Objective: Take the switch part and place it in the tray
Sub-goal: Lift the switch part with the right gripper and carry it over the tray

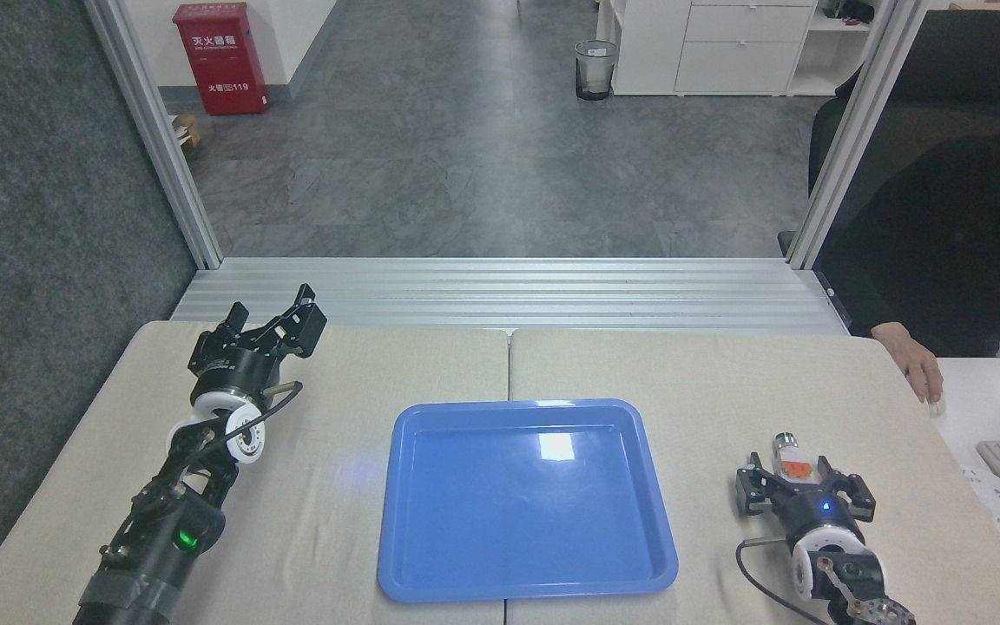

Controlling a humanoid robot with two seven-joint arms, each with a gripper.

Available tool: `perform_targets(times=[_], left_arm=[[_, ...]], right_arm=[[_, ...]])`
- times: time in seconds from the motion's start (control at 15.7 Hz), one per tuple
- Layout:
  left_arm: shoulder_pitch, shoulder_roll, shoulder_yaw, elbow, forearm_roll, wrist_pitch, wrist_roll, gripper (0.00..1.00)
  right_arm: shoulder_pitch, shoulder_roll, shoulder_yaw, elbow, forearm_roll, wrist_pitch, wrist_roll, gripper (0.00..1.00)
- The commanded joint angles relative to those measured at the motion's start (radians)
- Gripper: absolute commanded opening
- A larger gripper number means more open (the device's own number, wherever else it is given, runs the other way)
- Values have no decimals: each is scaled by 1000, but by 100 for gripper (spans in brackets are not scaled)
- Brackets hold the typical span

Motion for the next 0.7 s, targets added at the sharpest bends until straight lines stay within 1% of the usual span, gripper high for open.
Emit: perform_targets(times=[0.0, 0.06, 0.19, 0.26, 0.32, 0.38, 0.45, 0.51, 0.57, 0.64], left_arm=[[0, 0, 0, 0, 0, 0, -1, 100], [0, 1, 0, 0, 0, 0, -1, 100], [0, 1, 0, 0, 0, 0, -1, 100], [0, 0, 0, 0, 0, 0, -1, 100], [0, 0, 0, 0, 0, 0, -1, 100], [0, 1, 0, 0, 0, 0, -1, 100], [0, 1, 0, 0, 0, 0, -1, 100], [0, 0, 0, 0, 0, 0, -1, 100], [0, 0, 0, 0, 0, 0, -1, 100], [0, 1, 0, 0, 0, 0, -1, 100]], right_arm=[[23, 10, 56, 30, 5, 34, -16, 0], [16, 12, 50, -25, 2, 95, -15, 0], [-15, 16, 59, -189, 5, 190, 5, 0], [-41, 32, 73, -269, 25, 235, 31, 0], [-61, 67, 119, -344, 94, 247, 40, 0], [-63, 94, 194, -431, 152, 244, 42, 0], [-66, 105, 261, -508, 162, 241, 45, 0], [-70, 134, 309, -548, 160, 235, 45, 0], [-76, 215, 346, -549, 165, 232, 45, 0], [-73, 281, 377, -541, 171, 226, 45, 0]])
